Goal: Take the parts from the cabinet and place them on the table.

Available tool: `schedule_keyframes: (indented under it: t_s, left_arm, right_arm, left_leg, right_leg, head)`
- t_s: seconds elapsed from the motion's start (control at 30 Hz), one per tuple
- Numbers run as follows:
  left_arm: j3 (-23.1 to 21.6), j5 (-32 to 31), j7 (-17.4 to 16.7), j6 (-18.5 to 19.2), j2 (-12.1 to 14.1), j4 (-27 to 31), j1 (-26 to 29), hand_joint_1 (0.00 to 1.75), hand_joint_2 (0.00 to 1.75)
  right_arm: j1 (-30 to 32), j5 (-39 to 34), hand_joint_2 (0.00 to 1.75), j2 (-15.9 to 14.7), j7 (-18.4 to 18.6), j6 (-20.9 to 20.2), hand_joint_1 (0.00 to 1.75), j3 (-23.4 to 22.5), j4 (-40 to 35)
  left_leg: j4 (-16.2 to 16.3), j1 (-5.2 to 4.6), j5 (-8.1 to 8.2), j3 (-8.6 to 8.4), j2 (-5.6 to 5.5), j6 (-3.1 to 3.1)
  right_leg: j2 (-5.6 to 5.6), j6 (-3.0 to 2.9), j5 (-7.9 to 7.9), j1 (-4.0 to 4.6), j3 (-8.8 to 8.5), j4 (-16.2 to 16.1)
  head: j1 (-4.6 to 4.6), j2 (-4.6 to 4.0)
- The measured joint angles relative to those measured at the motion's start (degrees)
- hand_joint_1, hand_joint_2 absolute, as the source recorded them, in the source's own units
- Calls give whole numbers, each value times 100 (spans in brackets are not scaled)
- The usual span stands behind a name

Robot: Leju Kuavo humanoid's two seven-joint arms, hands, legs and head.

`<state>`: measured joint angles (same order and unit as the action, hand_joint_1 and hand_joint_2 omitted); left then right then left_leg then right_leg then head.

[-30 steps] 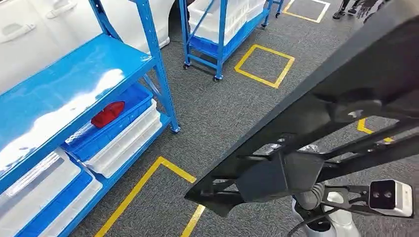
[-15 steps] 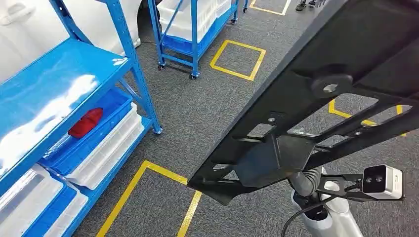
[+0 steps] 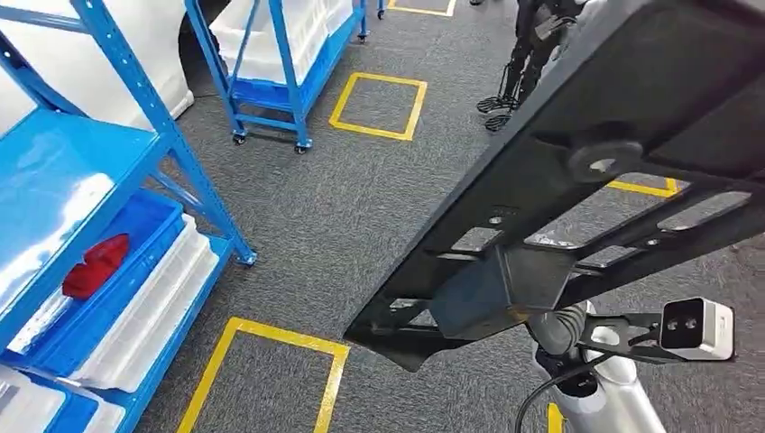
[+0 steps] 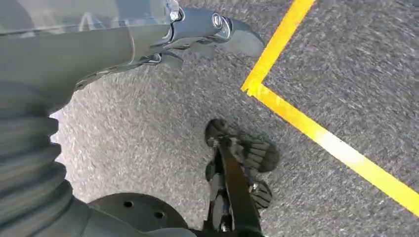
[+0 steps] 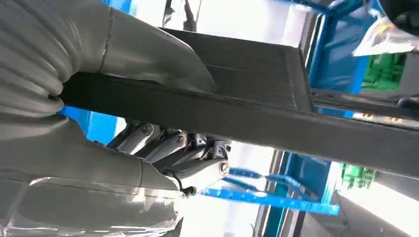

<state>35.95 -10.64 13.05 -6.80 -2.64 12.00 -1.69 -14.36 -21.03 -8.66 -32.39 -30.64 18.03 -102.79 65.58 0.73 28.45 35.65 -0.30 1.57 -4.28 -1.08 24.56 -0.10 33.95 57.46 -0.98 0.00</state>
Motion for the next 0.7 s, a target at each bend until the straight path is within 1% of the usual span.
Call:
schedule_keyframes:
  t_s: [0.03,0.07,0.1,0.13,0.17,0.2,0.23,0.27,0.3,0.33,0.37,0.4,0.43,0.47,0.5,0.53,0.57,0.6,0.7]
  left_arm:
    - [7,0,-4,0,0,0,2,0,175]
    - [15,0,-15,0,-2,-2,7,0,175]
    - [15,0,-17,0,-4,-2,1,0,175]
    - [15,0,-20,2,-4,-2,-13,0,175]
    - [15,-4,-17,9,-4,-2,-18,0,175]
    - [15,-9,-9,15,-4,-2,-25,0,175]
    - [15,-15,0,35,-9,-2,-32,0,175]
    - [15,-17,20,55,-9,-2,-24,0,175]
    - [17,-17,35,68,-9,-2,-15,0,175]
    - [20,-18,50,83,-11,-2,-7,0,175]
    - [20,-24,72,96,-11,-2,1,0,175]
    - [22,-31,83,112,-11,-2,8,0,175]
    - [20,-44,87,125,-13,-2,7,0,175]
    - [22,-59,96,131,-20,-2,-2,0,175]
    - [22,-63,112,138,-26,-2,-19,0,175]
    - [22,-63,129,140,-44,-2,-34,0,175]
    - [24,-66,144,142,-48,-2,-45,0,175]
    - [24,-72,149,142,-59,-2,-42,0,175]
    - [26,-83,136,142,-89,-2,-86,0,175]
  right_arm:
    - [0,0,175,6,4,20,175,0,0]
    - [-2,-2,175,11,7,24,175,0,0]
    - [3,2,175,13,26,26,175,4,0]
    - [14,2,175,13,26,28,175,11,-2]
    - [42,7,175,11,24,44,175,13,-2]
    - [82,29,175,11,4,74,175,13,-9]
    - [142,64,175,7,-29,109,175,11,-22]
    - [192,98,175,4,-68,133,175,13,-57]
    - [227,131,175,7,-92,140,175,24,-74]
    - [264,168,175,4,-112,166,175,33,-90]
    - [317,201,175,4,-116,210,175,42,-96]
    - [348,210,175,4,-100,247,175,48,-112]
    - [360,210,175,4,-54,297,175,52,-125]
    - [339,194,175,2,26,348,175,57,-133]
    - [293,144,175,0,101,374,175,61,-133]
    - [226,89,175,-4,162,404,175,66,-133]
    - [146,37,175,-4,206,433,175,68,-133]
    - [67,11,175,-4,255,446,175,72,-136]
    - [-92,-22,175,-11,345,509,175,70,-133]
  left_leg:
    - [-480,29,-223,-213,-177,7]
    - [-680,46,-130,-292,-406,4]
    - [-673,48,-146,-283,-366,-33]
    - [-674,20,-146,-282,-299,-72]
    - [-675,-7,-154,-301,-257,-117]
    - [-717,-3,-184,-320,-193,-166]
    - [-765,25,-216,-341,-100,-212]
    - [-798,18,-225,-358,-56,-239]
    - [-800,1,-224,-353,2,-258]
    - [-798,-15,-219,-349,60,-266]
    - [-797,-31,-213,-346,146,-273]
    - [-795,-38,-205,-344,211,-275]
    - [-795,-46,-201,-346,284,-277]
    - [-795,-53,-194,-351,350,-273]
    - [-795,-60,-188,-362,410,-269]
    - [-795,-67,-179,-377,459,-257]
    - [-799,-77,-170,-392,514,-241]
    - [-799,-86,-160,-393,550,-202]
    - [-838,-70,-160,-442,718,-118]
  right_leg:
    - [-64,29,19,-10,8,35]
    - [-126,70,43,18,50,96]
    - [-198,98,29,-4,80,100]
    - [-234,137,14,-18,95,85]
    - [-291,180,-6,-39,98,63]
    - [-343,221,-14,-39,109,56]
    - [-246,230,28,-56,110,116]
    - [54,246,191,-19,214,329]
    - [224,267,412,-21,406,713]
    - [316,282,623,-32,627,1171]
    - [362,290,795,-44,868,1660]
    - [370,290,815,-49,956,1832]
    - [377,285,716,-53,917,1754]
    - [398,269,512,-51,733,1406]
    - [458,240,280,-41,452,892]
    - [602,198,80,-13,139,342]
    - [860,129,117,48,-8,32]
    - [827,113,77,67,-9,2]
    - [651,52,58,93,17,-9]
  head:
    - [0,0]
    - [7,0]
    - [0,0]
    - [9,0]
    - [11,0]
    - [7,0]
    - [7,-2]
    - [-26,0]
    - [-48,0]
    - [-48,0]
    - [-48,0]
    - [-48,0]
    - [-52,0]
    - [-50,0]
    - [-52,0]
    - [-50,0]
    - [-48,0]
    - [-30,0]
    - [-37,0]
